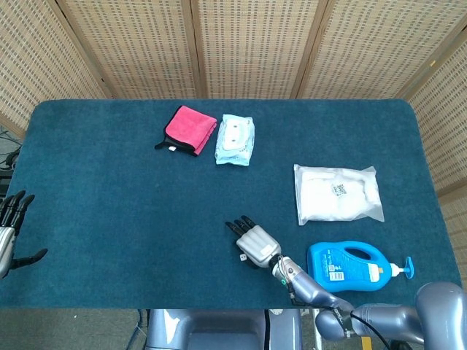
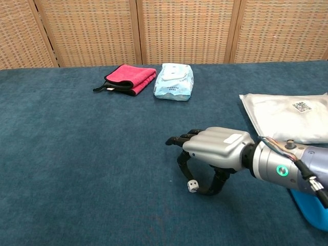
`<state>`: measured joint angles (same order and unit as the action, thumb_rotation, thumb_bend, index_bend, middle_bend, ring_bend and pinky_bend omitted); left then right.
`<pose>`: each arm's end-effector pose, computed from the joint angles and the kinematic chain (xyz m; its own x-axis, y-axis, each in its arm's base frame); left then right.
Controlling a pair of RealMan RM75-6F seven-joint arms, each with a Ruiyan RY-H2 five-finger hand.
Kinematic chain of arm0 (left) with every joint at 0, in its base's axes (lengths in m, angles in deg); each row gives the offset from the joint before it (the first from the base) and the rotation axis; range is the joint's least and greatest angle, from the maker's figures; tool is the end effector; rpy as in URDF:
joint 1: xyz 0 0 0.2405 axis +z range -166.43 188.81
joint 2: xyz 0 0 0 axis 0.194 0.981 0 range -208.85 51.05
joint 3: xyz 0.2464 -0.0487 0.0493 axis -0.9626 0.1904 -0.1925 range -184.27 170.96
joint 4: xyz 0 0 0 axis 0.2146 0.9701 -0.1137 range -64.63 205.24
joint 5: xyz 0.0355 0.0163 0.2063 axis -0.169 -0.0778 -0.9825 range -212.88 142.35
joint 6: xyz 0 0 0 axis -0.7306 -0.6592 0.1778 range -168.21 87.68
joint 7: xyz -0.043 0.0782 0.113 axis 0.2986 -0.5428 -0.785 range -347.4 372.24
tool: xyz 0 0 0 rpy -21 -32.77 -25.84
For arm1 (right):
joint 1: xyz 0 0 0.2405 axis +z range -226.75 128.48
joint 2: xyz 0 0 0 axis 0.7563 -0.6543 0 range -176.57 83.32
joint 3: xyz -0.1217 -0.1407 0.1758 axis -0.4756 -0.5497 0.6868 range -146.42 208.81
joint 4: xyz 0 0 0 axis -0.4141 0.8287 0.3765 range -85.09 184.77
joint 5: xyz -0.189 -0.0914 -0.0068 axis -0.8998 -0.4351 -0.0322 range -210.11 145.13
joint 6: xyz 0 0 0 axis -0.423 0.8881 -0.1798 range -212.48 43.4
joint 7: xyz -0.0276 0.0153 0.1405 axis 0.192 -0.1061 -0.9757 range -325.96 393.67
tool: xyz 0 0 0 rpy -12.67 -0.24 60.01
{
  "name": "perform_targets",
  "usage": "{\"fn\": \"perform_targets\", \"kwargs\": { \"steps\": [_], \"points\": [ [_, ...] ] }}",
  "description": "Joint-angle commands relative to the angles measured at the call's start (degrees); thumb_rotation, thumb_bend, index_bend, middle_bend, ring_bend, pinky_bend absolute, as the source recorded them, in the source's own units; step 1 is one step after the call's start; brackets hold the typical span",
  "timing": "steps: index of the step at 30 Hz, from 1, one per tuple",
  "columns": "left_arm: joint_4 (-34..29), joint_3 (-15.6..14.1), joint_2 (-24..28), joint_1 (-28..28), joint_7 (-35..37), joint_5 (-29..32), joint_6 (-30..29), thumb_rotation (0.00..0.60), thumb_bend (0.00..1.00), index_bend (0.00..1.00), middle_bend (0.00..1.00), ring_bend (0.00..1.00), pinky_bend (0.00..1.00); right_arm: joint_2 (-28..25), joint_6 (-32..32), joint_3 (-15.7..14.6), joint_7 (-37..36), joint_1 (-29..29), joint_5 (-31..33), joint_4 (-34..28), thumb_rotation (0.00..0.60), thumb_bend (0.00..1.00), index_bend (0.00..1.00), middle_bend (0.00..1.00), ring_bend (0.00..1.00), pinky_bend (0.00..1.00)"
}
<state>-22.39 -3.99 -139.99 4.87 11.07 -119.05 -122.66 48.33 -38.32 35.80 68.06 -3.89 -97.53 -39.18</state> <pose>-0.3170 0.1884 0.1715 0.4554 0.0380 0.8895 0.8900 0.0060 -0.4560 -0.1114 -0.2811 -0.0850 0.6571 -0.3400 0.6728 -0.6831 -0.6460 0.3407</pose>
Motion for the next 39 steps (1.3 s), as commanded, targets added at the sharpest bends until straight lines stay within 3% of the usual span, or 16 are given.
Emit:
{"fn": "perform_targets", "kwargs": {
  "steps": [1,9,18,20,23,24,33,39],
  "points": [
    [0.0,0.0,0.0,0.0,0.1,0.0,0.0,0.6,0.0,0.0,0.0,0.0,0.0,-0.7,0.7,0.9,-1.0,0.1,0.0,-1.7,0.6,0.41,0.52,0.0,0.0,0.0],
    [-0.1,0.0,0.4,0.2,0.9,-0.1,-0.4,0.6,0.0,0.0,0.0,0.0,0.0,-5.9,4.1,7.5,-0.2,2.1,1.9,-10.0,0.6,0.41,0.52,0.0,0.0,0.0],
    [0.1,0.1,1.1,0.3,2.7,-0.2,-0.5,0.6,0.0,0.0,0.0,0.0,0.0,-13.4,9.1,16.4,7.5,6.3,12.5,-18.2,0.6,0.41,0.52,0.0,0.0,0.0],
    [0.1,0.2,1.2,0.3,3.0,-0.1,-0.6,0.6,0.0,0.0,0.0,0.0,0.0,-14.8,10.3,17.6,9.1,7.1,14.7,-19.7,0.6,0.4,0.41,0.0,0.0,0.0],
    [0.2,0.2,1.3,0.3,3.5,-0.1,-0.5,0.6,0.0,0.0,0.0,0.0,0.0,-16.6,11.9,18.1,11.2,7.8,16.8,-21.2,0.6,0.37,0.12,0.0,0.0,0.0],
    [0.2,0.2,1.4,0.3,3.6,-0.1,-0.5,0.6,0.0,0.0,0.0,0.0,0.0,-17.1,12.4,18.2,11.7,8.0,17.3,-21.5,0.6,0.36,0.08,0.0,0.0,0.0],
    [0.1,0.1,1.6,0.5,4.0,-0.3,-0.8,0.6,0.0,0.0,0.0,0.0,0.0,-19.4,15.2,16.8,12.8,8.5,20.1,-23.2,0.6,0.36,0.06,0.0,0.0,0.0],
    [0.1,0.0,1.7,0.5,4.3,-0.5,-0.9,0.6,0.0,0.0,0.0,0.0,0.0,-23.7,17.8,14.0,11.3,5.5,13.6,-25.0,0.6,0.36,0.06,0.0,0.0,0.0]
  ]
}}
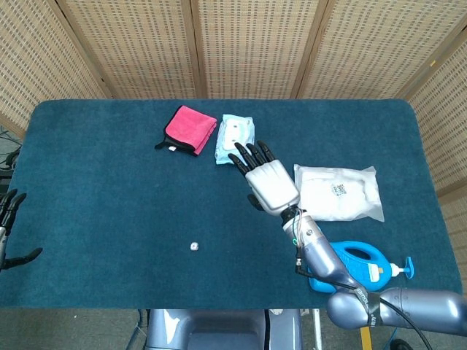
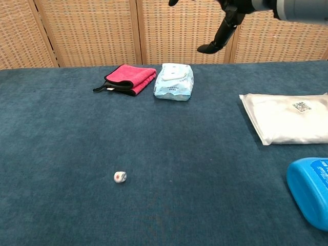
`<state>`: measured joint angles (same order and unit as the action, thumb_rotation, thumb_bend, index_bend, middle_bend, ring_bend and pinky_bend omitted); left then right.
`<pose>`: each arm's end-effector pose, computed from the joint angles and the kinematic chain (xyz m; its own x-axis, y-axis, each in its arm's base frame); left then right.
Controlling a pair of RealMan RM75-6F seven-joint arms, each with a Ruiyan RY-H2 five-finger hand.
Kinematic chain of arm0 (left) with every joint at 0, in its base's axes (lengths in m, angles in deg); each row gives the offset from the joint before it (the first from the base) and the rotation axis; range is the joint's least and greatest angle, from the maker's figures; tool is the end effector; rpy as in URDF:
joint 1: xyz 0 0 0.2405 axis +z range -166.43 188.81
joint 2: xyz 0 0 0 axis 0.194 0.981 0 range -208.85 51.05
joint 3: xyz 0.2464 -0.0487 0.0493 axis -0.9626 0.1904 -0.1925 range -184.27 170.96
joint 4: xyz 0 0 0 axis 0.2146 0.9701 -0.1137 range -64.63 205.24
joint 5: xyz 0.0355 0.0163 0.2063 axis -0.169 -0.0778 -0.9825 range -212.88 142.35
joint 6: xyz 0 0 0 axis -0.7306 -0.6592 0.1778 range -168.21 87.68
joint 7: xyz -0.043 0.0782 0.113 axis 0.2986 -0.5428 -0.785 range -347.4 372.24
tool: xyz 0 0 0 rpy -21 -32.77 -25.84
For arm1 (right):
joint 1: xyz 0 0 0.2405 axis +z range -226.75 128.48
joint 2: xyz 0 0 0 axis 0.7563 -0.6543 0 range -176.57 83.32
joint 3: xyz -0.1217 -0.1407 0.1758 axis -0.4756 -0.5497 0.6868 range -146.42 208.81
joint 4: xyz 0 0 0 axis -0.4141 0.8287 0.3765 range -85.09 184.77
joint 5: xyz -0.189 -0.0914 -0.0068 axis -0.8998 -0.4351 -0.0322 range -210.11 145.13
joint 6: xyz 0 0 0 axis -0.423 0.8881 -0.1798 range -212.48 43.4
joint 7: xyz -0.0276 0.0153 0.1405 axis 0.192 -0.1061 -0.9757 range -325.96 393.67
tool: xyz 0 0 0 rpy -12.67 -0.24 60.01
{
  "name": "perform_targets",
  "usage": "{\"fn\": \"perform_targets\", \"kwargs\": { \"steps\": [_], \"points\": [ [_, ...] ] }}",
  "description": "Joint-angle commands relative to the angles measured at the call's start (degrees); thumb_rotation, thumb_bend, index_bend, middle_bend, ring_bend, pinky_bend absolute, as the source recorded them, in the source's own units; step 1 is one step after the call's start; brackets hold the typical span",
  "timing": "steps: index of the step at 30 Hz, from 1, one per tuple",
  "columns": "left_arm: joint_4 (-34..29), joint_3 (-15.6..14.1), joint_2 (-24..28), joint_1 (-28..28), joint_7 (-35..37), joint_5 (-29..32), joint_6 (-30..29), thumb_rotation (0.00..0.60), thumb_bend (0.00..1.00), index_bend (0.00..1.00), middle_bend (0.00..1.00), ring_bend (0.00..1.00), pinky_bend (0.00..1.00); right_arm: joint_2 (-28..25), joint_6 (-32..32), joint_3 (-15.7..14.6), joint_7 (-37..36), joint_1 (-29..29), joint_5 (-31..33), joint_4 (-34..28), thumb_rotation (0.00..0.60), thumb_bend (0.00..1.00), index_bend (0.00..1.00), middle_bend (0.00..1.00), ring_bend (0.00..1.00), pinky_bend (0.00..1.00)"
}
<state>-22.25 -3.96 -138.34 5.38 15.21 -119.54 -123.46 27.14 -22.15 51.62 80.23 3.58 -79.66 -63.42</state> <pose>-0.3189 0.1860 0.1828 0.4193 0.0240 0.9075 0.9077 0.0091 -0.4196 -0.0220 -0.3400 0.0756 0.5304 -0.0327 0.8471 -0.7546 -0.4735 0.4542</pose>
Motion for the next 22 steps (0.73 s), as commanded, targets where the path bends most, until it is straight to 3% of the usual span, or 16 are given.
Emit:
{"fn": "perform_targets", "kwargs": {
  "steps": [1,4,8,10,13,17,22],
  "points": [
    [0.0,0.0,0.1,0.1,0.3,0.0,-0.1,0.6,0.0,0.0,0.0,0.0,0.0,-3.5,2.4,-2.6,-1.5,-3.1,-6.6,-0.7,0.6,0.36,0.06,0.0,0.0,0.0],
    [0.0,-0.1,0.3,0.2,0.8,-0.2,-0.4,0.6,0.0,0.0,0.0,0.0,0.0,-6.8,6.1,-6.1,-6.0,-8.1,-15.5,0.6,0.6,0.31,0.06,0.0,0.0,0.0],
    [0.0,-0.3,0.3,0.5,1.0,-0.7,-0.8,0.6,0.0,0.0,0.0,0.0,0.0,-9.9,13.4,-11.2,-15.7,-16.1,-26.9,5.2,0.6,0.06,0.06,0.0,0.0,0.0],
    [0.0,-0.4,0.2,0.6,0.9,-1.0,-1.1,0.6,0.0,0.0,0.0,0.0,0.0,-10.6,17.9,-14.3,-23.0,-20.8,-31.8,8.7,0.6,0.04,0.06,0.0,0.0,0.0],
    [0.0,-0.6,0.0,0.8,0.6,-1.4,-1.5,0.6,0.0,0.0,0.0,0.0,0.0,-10.3,24.4,-18.0,-32.8,-27.3,-36.1,14.8,0.6,0.02,0.06,0.0,0.0,0.0],
    [0.1,-0.6,-0.3,0.9,0.0,-1.6,-1.9,0.6,0.0,0.0,0.0,0.0,0.0,-8.4,28.5,-20.6,-42.1,-32.1,-38.7,21.8,0.6,0.0,0.05,0.0,0.0,0.0],
    [0.1,-0.7,-0.7,1.1,-1.0,-2.0,-2.5,0.6,0.0,0.0,0.0,0.0,0.0,-6.9,30.2,-22.4,-45.7,-36.2,-38.4,26.2,0.6,0.0,0.03,0.0,0.0,0.0]
  ]
}}
